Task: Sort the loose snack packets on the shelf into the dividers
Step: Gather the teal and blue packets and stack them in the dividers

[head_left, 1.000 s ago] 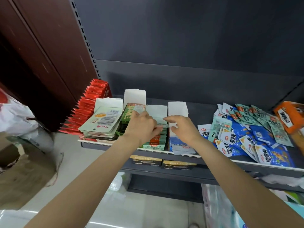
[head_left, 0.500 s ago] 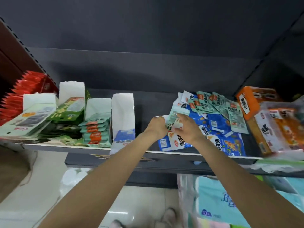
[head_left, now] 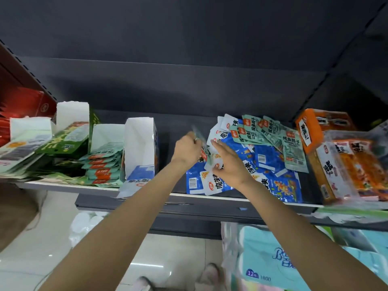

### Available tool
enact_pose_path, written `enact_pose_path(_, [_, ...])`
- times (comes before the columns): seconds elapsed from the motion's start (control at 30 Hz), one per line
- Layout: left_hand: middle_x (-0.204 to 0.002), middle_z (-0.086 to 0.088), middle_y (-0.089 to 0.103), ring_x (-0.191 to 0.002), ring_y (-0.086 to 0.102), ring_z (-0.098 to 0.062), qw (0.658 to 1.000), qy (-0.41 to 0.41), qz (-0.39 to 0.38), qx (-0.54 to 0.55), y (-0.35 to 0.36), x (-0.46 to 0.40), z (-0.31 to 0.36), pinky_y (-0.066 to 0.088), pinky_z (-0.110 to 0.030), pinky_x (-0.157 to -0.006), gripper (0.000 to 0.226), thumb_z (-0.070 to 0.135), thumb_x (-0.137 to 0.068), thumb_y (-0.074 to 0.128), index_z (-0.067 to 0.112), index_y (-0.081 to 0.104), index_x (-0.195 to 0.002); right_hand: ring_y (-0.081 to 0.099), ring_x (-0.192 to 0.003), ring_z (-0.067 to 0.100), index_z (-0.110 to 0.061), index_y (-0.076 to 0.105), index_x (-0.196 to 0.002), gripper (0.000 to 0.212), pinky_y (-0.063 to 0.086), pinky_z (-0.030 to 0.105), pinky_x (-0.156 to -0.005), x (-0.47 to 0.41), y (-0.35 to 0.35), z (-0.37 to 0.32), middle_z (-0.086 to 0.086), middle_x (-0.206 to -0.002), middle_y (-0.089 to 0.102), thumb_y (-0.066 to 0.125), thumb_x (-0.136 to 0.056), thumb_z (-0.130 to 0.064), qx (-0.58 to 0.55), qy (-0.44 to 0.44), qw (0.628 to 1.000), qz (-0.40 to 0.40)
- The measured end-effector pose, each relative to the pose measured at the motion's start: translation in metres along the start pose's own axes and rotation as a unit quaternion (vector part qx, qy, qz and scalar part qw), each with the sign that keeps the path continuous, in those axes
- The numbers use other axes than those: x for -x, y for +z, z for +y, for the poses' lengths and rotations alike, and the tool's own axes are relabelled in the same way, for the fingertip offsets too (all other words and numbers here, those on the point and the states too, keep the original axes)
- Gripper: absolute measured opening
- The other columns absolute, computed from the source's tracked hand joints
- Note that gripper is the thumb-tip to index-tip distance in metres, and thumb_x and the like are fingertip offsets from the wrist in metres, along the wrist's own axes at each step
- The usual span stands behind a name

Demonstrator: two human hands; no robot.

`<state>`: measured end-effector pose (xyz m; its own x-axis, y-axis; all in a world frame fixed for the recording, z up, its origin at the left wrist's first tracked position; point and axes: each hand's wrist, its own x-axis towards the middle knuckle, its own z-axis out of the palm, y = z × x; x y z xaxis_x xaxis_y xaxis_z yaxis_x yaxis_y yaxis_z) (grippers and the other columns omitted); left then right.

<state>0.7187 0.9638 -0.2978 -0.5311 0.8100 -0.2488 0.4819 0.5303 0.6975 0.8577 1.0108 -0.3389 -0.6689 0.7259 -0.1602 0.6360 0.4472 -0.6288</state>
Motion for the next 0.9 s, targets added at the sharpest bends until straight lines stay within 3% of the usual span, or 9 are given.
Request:
enact_pose_path(0.13, [-0.095,-0.015,0.064,-0.089,0.066,-0.026,0.969,-0.032,0.012,0.246,-0.042,0.019,0.007,0.055,-0.044,-0.084,0.019,0.017,-0.096,0.039,0.011,0.046,-0.079,0.022,-0.138,0.012,-0.026,0.024,-0.147,0.074,0.017,0.025,-0.112,0.004,-0.007,-0.039,-0.004,-0.151,0.029,0.065,-0.086,-0.019,-0.008,-0.087,0.993,0.082])
enact_pose_path(0.23, [-0.087,-0.013,0.066,-0.077,0.067,-0.02,0.947,-0.006,0.008,0.32,-0.078,0.039,0.008,0.055,-0.033,-0.078,0.023,0.017,-0.098,0.037,0.013,0.051,-0.079,0.049,-0.116,0.018,-0.021,0.048,-0.136,0.05,0.043,0.033,-0.1,0.001,-0.006,-0.075,0.002,-0.125,0.058,0.059,-0.089,-0.008,-0.005,-0.145,0.971,0.187])
enact_pose_path(0.37, [-0.08,0.0,0.068,-0.077,0.067,-0.015,0.955,0.113,0.147,0.234,-0.133,0.056,-0.024,0.052,-0.029,-0.074,0.037,0.029,-0.103,0.029,0.01,0.055,-0.087,0.063,-0.086,0.013,-0.01,0.066,-0.116,0.027,0.049,0.018,-0.079,-0.002,-0.002,-0.135,0.005,-0.105,0.071,0.059,-0.09,-0.007,-0.07,-0.184,0.949,0.247])
enact_pose_path(0.43, [-0.092,-0.001,0.064,-0.084,0.063,-0.014,0.951,0.162,0.201,0.169,-0.161,0.06,-0.05,0.05,-0.026,-0.08,0.022,0.013,-0.102,0.033,0.008,0.054,-0.1,0.058,-0.07,0.004,-0.003,0.07,-0.105,0.02,0.04,0.005,-0.061,-0.004,0.008,-0.165,0.01,-0.091,0.073,0.062,-0.089,-0.009,-0.075,-0.186,0.95,0.241])
enact_pose_path(0.53, [-0.104,-0.004,0.061,-0.091,0.059,-0.012,0.953,0.212,0.213,0.037,-0.196,0.064,-0.087,0.047,-0.019,-0.083,0.029,-0.006,-0.091,0.041,0.009,0.055,-0.112,0.052,-0.057,0.001,0.002,0.07,-0.099,0.019,0.033,0.01,-0.049,-0.01,0.029,-0.208,0.009,-0.079,0.072,0.063,-0.088,-0.012,-0.091,-0.202,0.954,0.204])
enact_pose_path(0.63, [-0.097,-0.001,0.063,-0.087,0.059,-0.012,0.953,0.225,0.204,-0.018,-0.221,0.064,-0.12,0.049,-0.029,-0.08,0.02,0.003,-0.089,0.055,0.013,0.058,-0.106,0.05,-0.055,-0.006,0.0,0.07,-0.102,0.019,0.034,0.004,-0.052,-0.018,0.048,-0.239,-0.006,-0.064,0.066,0.061,-0.09,-0.011,-0.085,-0.2,0.961,0.168])
enact_pose_path(0.7, [-0.095,-0.002,0.065,-0.09,0.059,-0.016,0.956,0.213,0.192,-0.058,-0.232,0.063,-0.138,0.049,-0.032,-0.08,0.016,0.01,-0.089,0.059,0.012,0.061,-0.105,0.052,-0.055,-0.001,-0.001,0.07,-0.101,0.02,0.036,0.008,-0.053,-0.024,0.061,-0.247,-0.01,-0.064,0.062,0.058,-0.092,-0.013,-0.052,-0.178,0.975,0.127])
enact_pose_path(0.8, [-0.104,-0.003,0.066,-0.099,0.055,-0.021,0.948,0.236,0.175,-0.118,-0.24,0.06,-0.154,0.045,-0.033,-0.085,0.019,0.016,-0.089,0.061,0.014,0.062,-0.107,0.066,-0.086,0.017,-0.004,0.068,-0.109,0.022,0.05,0.024,-0.076,-0.035,0.08,-0.247,0.007,-0.095,0.072,0.057,-0.093,-0.013,-0.032,-0.133,0.987,0.085])
enact_pose_path(0.9, [-0.107,-0.004,0.066,-0.104,0.054,-0.026,0.929,0.29,0.151,-0.176,-0.24,0.055,-0.161,0.043,-0.039,-0.092,0.019,0.014,-0.09,0.059,0.016,0.063,-0.108,0.063,-0.101,0.022,-0.007,0.068,-0.113,0.024,0.048,0.026,-0.085,-0.041,0.09,-0.245,0.01,-0.11,0.069,0.056,-0.093,-0.013,-0.032,-0.098,0.993,0.057])
